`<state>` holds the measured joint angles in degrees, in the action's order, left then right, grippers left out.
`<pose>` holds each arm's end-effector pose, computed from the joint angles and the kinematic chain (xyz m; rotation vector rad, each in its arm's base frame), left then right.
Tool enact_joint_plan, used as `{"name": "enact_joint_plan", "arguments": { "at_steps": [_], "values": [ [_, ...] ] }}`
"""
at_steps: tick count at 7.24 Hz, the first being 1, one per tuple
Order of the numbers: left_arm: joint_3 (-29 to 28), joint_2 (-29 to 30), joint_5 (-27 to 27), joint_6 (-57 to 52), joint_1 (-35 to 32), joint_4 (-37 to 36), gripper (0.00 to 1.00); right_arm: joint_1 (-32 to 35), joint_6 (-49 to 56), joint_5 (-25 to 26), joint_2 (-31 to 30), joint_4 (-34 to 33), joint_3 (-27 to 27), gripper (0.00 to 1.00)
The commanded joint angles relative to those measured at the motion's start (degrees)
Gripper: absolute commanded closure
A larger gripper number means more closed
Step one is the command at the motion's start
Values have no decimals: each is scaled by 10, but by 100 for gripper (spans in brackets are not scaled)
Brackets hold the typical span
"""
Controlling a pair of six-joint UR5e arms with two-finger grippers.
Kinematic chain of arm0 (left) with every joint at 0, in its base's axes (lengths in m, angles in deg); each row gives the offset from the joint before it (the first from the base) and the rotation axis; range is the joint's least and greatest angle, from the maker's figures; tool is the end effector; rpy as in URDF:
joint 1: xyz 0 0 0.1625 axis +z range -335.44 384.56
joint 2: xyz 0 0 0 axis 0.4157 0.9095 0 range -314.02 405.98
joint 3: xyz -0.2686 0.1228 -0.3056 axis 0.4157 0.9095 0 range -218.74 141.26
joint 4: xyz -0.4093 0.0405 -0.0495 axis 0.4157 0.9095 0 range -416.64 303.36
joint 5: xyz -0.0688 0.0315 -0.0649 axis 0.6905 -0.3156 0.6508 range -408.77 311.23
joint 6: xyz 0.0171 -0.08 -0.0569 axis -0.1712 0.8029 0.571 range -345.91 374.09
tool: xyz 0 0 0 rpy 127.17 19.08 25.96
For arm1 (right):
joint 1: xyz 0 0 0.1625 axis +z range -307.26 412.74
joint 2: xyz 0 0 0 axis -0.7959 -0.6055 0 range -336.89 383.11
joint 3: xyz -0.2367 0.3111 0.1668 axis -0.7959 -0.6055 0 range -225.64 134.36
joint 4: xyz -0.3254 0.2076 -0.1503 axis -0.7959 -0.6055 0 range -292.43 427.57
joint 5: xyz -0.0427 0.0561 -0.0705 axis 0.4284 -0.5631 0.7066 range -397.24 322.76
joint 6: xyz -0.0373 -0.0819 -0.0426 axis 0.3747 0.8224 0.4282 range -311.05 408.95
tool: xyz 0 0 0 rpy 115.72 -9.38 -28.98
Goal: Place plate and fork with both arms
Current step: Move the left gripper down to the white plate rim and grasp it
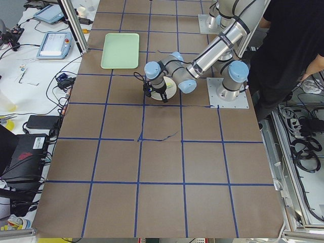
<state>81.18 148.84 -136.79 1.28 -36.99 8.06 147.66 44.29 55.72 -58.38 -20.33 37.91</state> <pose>0.0931 -0.4588 0.1856 0.4125 -2.9456 -0.4098 0.1747 -0.5340 0.4622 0.0100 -3.0822 -0.1050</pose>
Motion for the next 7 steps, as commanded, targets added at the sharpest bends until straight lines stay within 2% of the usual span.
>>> {"name": "enact_joint_plan", "arguments": {
  "at_steps": [1,2,3,5,7],
  "values": [
    [2,20,-4,-14,2,0,44,0,0,1,0,-1,-1,0],
    [1,23,-4,-21,6,-1,61,0,0,3,1,1,0,0],
    [0,23,-5,-28,6,-1,100,0,0,4,1,0,-1,0],
    [-13,21,-5,-34,6,-1,100,0,0,5,2,-1,-1,0],
    [-52,15,6,-38,6,21,100,0,1,5,2,-1,-1,0]
  ]
}}
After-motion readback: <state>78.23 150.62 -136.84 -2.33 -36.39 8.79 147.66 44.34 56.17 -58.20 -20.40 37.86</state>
